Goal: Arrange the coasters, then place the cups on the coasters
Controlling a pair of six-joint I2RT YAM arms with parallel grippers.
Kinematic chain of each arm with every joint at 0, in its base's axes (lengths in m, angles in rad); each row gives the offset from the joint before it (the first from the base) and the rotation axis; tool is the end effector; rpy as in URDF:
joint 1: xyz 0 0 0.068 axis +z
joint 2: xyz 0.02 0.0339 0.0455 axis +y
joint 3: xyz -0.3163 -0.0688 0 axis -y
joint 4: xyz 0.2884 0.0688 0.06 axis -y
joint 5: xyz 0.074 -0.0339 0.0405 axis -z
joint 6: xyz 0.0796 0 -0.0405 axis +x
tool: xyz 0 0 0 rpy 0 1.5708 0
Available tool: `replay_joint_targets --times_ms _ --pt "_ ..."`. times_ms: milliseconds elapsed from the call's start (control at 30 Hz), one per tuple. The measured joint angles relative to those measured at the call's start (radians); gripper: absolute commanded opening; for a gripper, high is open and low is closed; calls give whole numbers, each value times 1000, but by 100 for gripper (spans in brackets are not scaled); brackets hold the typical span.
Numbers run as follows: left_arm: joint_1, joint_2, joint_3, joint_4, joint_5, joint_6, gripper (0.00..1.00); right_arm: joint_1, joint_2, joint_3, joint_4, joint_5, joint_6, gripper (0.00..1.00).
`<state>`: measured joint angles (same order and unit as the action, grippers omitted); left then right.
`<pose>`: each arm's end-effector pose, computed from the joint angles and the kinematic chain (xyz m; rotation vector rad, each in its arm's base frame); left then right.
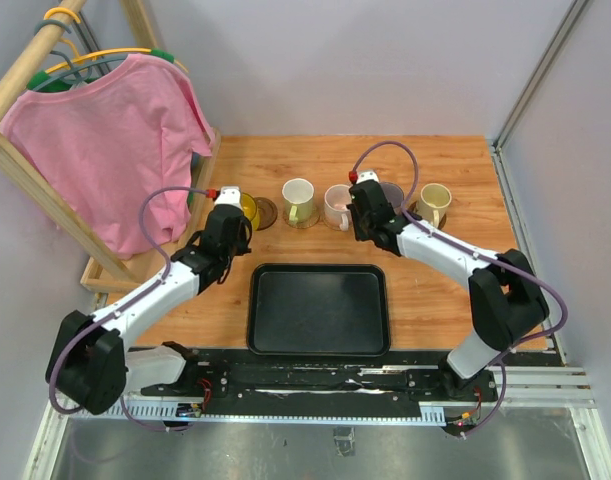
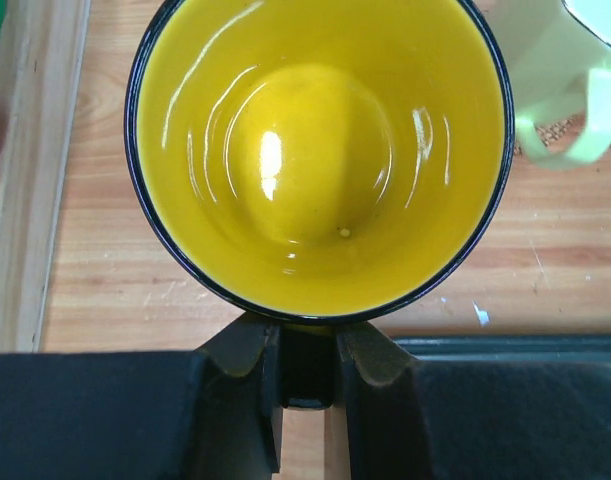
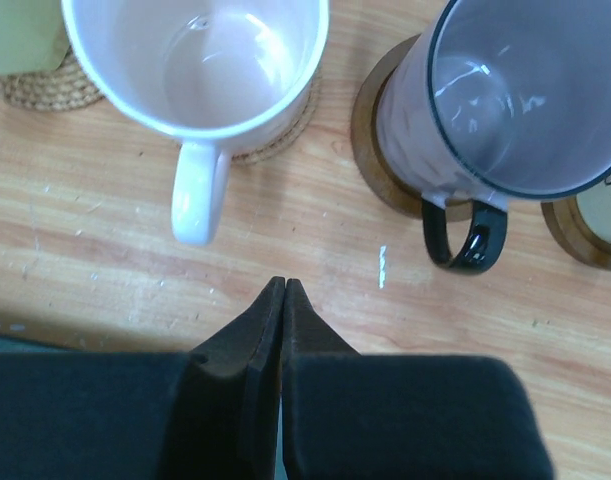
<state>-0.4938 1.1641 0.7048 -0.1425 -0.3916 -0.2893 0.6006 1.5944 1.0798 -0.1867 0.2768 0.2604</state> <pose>0.2800 -0.1162 0.2464 -0.0038 2.1217 -0.0370 0.3613 0.2212 0.2428 -0.2364 2.2322 0.1506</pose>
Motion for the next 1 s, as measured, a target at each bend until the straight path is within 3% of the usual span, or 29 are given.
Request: replay_joint_targets --times_ms 500,1000 --pt "105 237 121 134 55 9 1 -55 132 62 75 -55 -27 1" --pt "119 281 129 142 57 8 0 -55 159 94 111 -140 -34 1"
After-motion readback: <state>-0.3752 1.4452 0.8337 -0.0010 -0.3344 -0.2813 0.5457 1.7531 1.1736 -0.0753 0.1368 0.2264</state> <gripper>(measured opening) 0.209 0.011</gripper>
